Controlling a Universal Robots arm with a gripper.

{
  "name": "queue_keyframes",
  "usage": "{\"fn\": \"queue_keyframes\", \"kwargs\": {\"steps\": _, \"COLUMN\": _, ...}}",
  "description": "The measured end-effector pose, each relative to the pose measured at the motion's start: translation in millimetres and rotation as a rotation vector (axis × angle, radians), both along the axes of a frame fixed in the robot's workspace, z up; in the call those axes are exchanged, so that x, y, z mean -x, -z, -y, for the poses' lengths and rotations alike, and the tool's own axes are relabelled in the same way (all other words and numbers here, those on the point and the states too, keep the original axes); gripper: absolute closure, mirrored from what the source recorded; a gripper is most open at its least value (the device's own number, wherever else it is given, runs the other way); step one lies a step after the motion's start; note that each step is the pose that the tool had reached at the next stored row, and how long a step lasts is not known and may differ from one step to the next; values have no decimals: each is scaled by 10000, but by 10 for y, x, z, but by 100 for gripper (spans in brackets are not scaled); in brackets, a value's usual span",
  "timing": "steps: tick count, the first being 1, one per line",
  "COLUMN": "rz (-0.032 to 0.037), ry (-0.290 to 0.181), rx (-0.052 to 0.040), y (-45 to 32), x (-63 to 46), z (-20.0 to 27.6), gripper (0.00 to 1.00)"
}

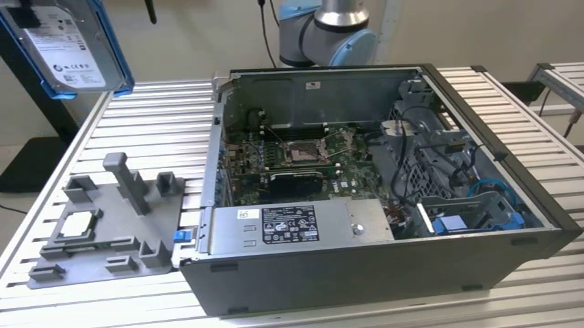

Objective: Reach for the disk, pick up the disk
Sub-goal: 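Pick up the disk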

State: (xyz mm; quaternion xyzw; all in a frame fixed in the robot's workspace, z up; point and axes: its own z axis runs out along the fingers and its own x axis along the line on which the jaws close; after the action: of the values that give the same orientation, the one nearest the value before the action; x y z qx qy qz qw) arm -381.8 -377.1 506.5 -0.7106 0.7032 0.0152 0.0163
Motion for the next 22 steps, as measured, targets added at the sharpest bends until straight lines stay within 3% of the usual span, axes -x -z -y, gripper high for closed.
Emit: {"fn": "queue_keyframes", "kwargs": {"steps": 22, "rz": -1, "ry": -4, "rx": 0, "y": 0, "x": -520, "z": 0, "gripper": 100}}
